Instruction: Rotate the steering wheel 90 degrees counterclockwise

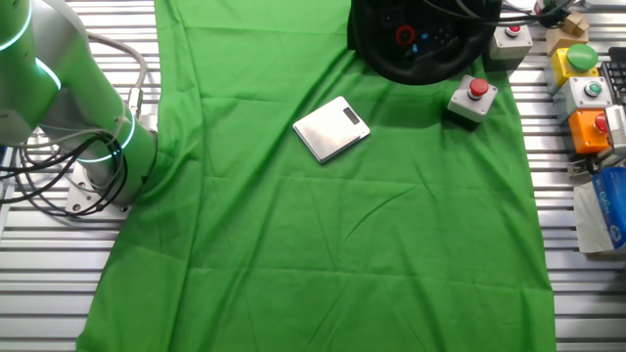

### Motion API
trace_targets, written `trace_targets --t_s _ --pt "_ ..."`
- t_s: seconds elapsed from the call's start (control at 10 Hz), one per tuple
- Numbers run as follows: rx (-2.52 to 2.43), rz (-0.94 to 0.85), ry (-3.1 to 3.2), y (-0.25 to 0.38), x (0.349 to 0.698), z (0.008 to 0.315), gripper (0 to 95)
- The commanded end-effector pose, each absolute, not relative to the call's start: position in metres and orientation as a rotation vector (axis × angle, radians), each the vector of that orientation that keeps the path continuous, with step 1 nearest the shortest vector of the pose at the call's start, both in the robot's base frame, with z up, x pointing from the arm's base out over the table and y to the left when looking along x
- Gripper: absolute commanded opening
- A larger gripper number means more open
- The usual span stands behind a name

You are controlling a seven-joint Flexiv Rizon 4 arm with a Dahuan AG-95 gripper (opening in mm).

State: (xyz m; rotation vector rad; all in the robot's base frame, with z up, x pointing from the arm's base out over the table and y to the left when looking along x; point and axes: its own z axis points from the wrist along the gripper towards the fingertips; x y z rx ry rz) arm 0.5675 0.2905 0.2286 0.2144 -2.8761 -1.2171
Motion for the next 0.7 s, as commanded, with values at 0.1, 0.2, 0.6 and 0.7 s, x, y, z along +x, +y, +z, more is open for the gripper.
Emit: trace_targets --t_s 0.1,0.2,0.6,0.7 --pt "0.192 -1.216 -2.875 0.294 0.569 0.229 0.0" --pt "0.182 -1.214 -2.873 0.297 0.569 0.230 0.0" --pt "0.155 -1.210 -2.876 0.305 0.571 0.226 0.0" --pt "0.161 -1.208 -2.880 0.307 0.569 0.224 0.0"
